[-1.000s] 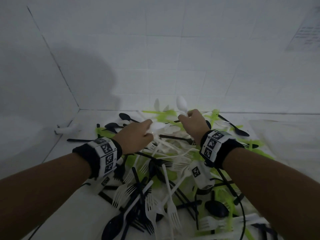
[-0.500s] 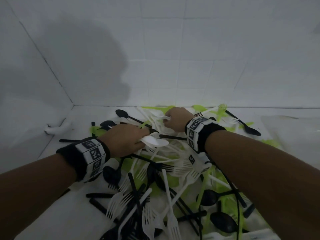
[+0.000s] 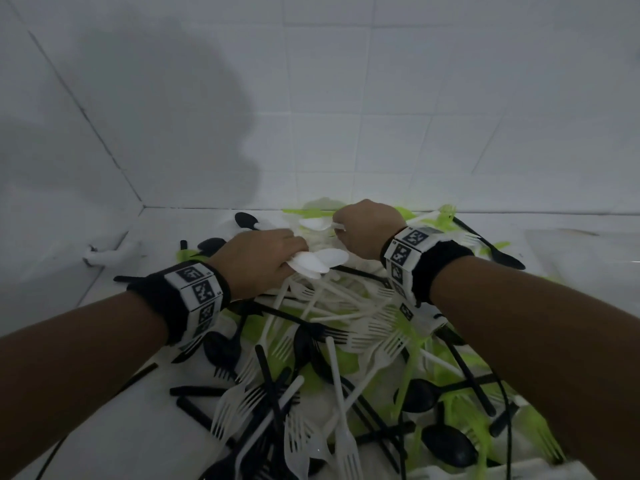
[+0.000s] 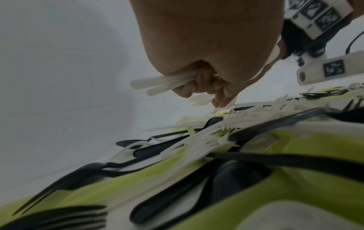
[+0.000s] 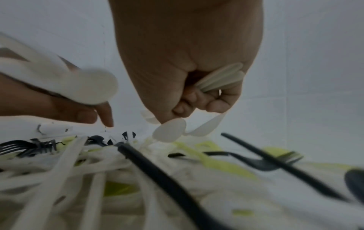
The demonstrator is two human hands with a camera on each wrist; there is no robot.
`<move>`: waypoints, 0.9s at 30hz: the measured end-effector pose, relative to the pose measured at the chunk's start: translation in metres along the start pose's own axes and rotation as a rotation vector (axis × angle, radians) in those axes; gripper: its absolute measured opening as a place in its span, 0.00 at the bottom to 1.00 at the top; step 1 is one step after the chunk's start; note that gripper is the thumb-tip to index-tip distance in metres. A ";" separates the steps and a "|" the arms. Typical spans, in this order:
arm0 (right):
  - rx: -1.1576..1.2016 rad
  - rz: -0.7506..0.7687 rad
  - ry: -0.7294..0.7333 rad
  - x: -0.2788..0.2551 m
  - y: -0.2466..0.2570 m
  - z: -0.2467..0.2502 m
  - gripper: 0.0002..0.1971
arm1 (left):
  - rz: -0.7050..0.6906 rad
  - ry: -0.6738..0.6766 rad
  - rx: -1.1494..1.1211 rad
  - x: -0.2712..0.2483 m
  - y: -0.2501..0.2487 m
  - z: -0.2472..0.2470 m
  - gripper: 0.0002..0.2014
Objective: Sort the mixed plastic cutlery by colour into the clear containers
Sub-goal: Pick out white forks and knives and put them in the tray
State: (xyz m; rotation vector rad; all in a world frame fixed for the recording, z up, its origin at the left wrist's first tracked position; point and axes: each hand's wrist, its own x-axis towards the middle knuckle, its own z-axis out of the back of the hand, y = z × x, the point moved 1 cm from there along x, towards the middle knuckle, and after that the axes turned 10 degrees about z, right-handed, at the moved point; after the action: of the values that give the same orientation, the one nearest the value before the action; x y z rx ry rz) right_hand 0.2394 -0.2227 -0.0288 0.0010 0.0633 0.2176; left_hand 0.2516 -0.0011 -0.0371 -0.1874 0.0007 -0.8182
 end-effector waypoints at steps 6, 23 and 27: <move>0.126 -0.045 0.066 -0.017 -0.020 0.007 0.13 | -0.117 -0.057 0.090 0.027 -0.006 -0.012 0.28; 0.194 -0.222 -0.027 -0.059 -0.064 0.009 0.10 | -0.033 -0.031 0.008 0.009 -0.009 0.008 0.11; 0.396 -0.274 -0.117 -0.061 -0.060 0.004 0.13 | 0.129 0.004 -0.124 -0.009 0.004 0.009 0.16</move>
State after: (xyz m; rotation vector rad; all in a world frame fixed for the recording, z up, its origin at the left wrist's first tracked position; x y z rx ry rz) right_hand 0.1932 -0.2947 -0.0218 0.3975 -0.0111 -0.0720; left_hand 0.2489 0.0093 -0.0290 -0.2999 0.0663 -0.6905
